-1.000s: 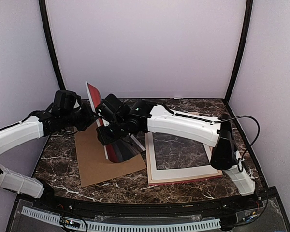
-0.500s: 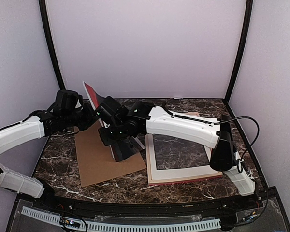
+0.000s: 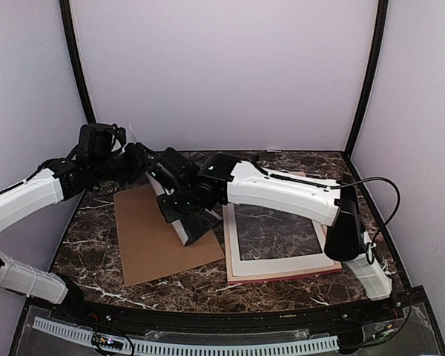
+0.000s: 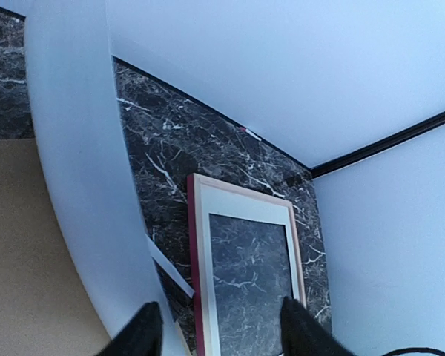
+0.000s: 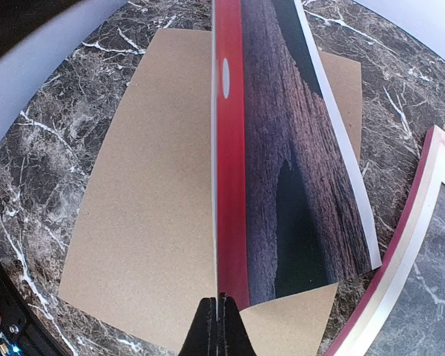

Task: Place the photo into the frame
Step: Pass from the left arm to the right, then place the photo on the mat board.

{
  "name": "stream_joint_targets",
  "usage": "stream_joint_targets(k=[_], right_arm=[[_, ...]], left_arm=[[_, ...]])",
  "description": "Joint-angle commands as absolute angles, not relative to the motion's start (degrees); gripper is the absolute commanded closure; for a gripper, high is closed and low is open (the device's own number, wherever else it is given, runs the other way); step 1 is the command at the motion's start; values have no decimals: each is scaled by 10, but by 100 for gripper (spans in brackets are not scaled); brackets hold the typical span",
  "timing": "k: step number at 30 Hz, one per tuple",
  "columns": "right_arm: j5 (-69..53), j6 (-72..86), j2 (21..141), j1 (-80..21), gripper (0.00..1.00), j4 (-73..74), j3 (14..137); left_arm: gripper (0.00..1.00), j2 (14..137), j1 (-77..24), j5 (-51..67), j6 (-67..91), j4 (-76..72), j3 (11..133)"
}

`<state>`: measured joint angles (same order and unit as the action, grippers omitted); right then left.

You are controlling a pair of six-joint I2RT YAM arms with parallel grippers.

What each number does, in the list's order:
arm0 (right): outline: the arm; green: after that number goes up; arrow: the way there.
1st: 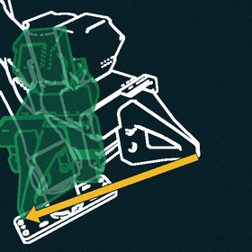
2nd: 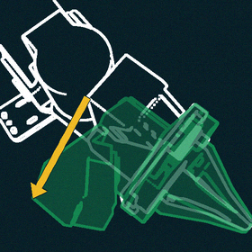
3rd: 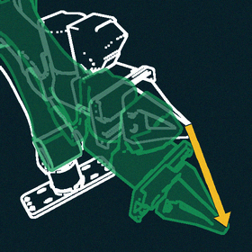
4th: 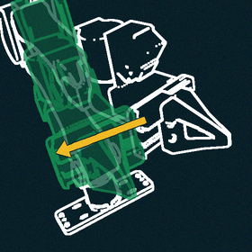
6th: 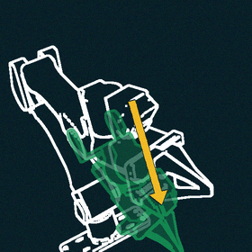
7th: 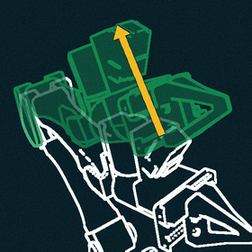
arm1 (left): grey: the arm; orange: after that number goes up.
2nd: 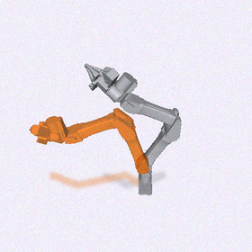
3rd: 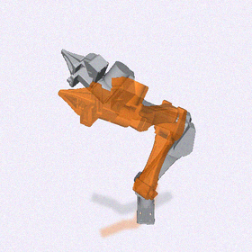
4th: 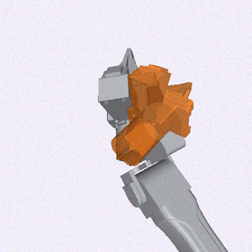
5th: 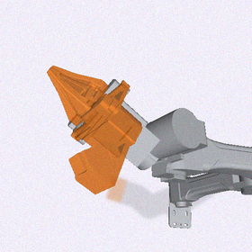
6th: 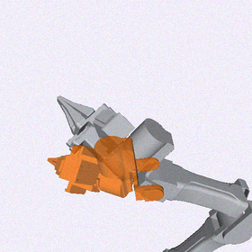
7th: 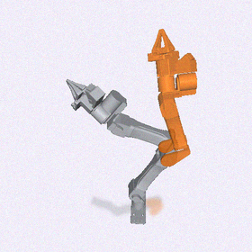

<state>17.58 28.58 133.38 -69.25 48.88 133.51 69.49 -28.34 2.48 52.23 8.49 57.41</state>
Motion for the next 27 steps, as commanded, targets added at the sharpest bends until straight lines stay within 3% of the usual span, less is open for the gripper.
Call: stream_joint_targets(k=[1,11,19,27], right_arm=[[175,286,1260,-676,100,474,1293],[62,320,990,-584,100,358,995],[-83,382,769,-412,100,281,698],[-181,350,723,-269,100,286,517]], left_arm=[[32,658,-286,22,447,115,626],[21,604,-285,-26,304,184,711],[21,604,-285,-51,272,204,717],[21,625,-285,-21,287,196,698]])
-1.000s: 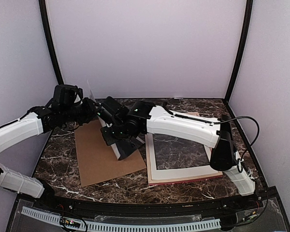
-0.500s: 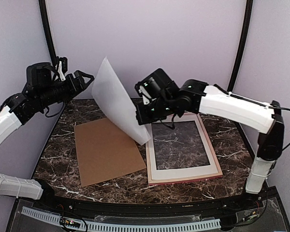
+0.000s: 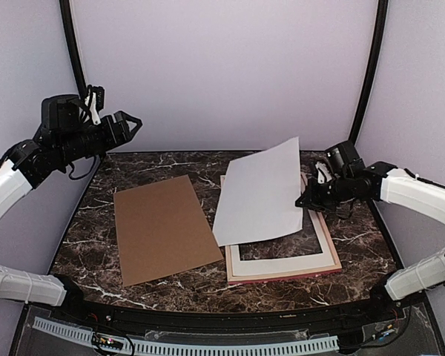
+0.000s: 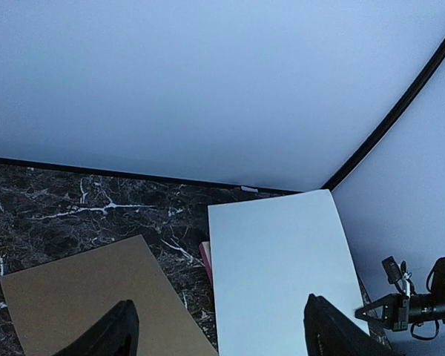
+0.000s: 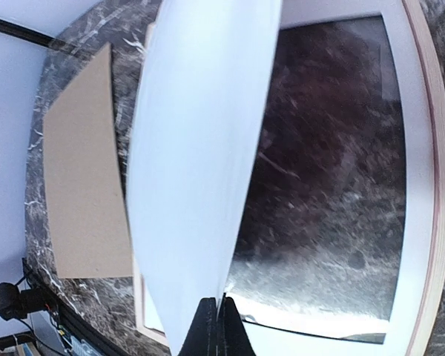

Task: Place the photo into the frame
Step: Place the photo on the mat board.

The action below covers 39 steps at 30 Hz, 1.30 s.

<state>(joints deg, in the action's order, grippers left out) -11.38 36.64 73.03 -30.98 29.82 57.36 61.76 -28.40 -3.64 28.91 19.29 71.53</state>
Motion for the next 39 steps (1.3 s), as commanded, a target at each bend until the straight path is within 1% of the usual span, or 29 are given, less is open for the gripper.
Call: stream_joint_targets(k=[1,8,17,21,29,39], right_arm=[[-179,342,724,-257,100,291,504],[-155,273,755,-200,100,349,483],[-163,186,815,-172,100,386,496],[-171,170,826,-161,100,386,503],[-173,148,850,-154,100,397,526],[-161,132,841,-151,100,417,531]], left_arm=[[21,626,-285,-18,290,195,696],[20,631,-285,-6,296,189,672],[21,645,-286,-2,298,179,663],[21,650,-285,19,301,176,659],[20,659,-285,25,304,174,656],[20,658,-285,25,305,174,652]])
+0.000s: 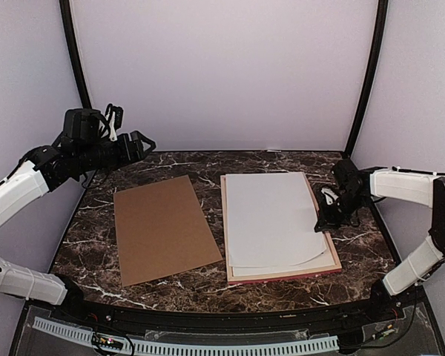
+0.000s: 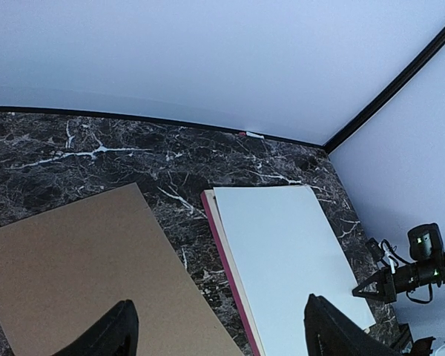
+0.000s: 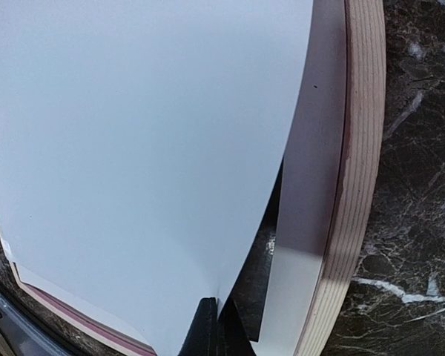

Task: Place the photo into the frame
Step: Place the photo on the mat board.

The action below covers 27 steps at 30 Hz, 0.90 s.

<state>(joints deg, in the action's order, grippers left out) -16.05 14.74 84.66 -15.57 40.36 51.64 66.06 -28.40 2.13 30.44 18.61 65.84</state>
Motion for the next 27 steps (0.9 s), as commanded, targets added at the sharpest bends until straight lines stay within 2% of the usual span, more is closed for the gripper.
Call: stream_joint_targets(k=[1,14,27], right_arm=[[-162,132,841,-150,100,419,531],[-111,127,851,-148,100,458,558],[-155,148,828,-149,100,440,541]], left_arm=[[20,657,-285,25,305,174,652],[20,656,-285,24,313,174,652],[20,665,-285,28,315,172,653]])
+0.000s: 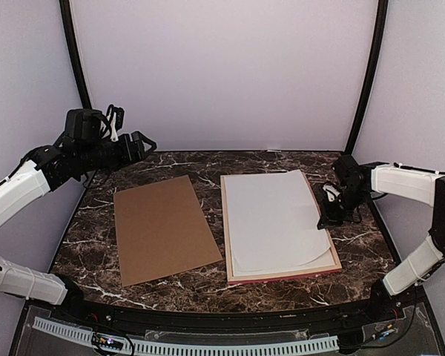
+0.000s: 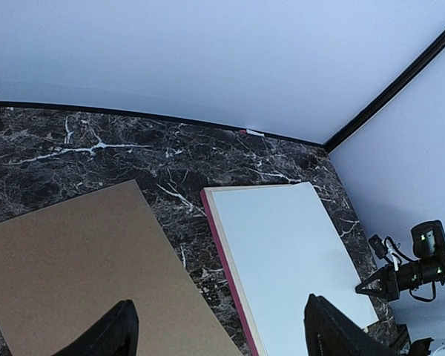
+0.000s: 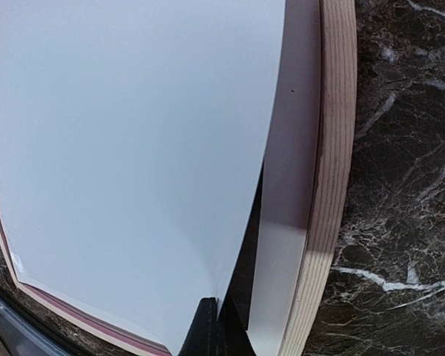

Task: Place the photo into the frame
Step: Place the photo on the mat board.

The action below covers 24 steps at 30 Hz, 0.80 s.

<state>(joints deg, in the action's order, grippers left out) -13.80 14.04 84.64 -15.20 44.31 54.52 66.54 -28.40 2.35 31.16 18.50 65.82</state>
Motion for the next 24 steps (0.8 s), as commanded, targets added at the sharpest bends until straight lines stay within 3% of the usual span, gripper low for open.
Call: stream_joint_targets(k=[1,24], right_arm=[[-158,149,826,-149,100,440,540],[-154,146,803,-149,100,464,532]], left_arm=[[20,665,-285,28,315,171,653],[20,659,-285,26,320,170,644]])
